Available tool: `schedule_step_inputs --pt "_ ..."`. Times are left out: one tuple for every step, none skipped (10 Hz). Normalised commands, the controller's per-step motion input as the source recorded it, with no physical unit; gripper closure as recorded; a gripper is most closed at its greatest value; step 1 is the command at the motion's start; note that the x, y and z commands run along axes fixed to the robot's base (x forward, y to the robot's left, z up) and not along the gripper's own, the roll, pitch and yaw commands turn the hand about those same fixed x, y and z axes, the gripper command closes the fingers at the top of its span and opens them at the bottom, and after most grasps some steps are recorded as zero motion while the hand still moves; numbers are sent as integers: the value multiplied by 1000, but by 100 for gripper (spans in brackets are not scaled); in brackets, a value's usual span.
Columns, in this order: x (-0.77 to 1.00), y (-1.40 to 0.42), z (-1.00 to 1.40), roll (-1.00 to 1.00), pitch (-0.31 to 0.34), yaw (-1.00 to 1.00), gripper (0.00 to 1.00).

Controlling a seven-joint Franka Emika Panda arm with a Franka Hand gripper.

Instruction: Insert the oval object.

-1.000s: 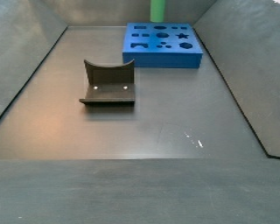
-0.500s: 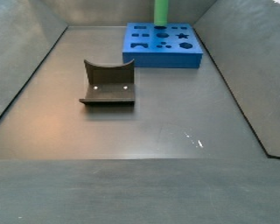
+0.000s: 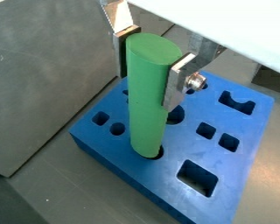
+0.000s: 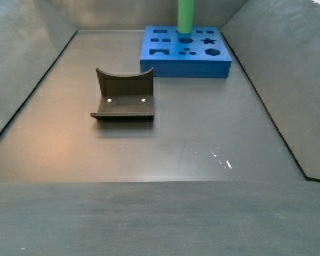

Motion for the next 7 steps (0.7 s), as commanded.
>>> schedule_step_inputs --pt "183 0 -180 0 26 0 100" --pt "120 0 -214 0 10 0 100" --pt "9 0 -237 0 0 0 100" --pt "0 0 -274 0 -1 0 100" --pt "0 -6 -311 7 -34 0 100" --pt "0 -51 -343 0 -69 -20 100" --pt "0 -57 -329 0 -81 -11 100"
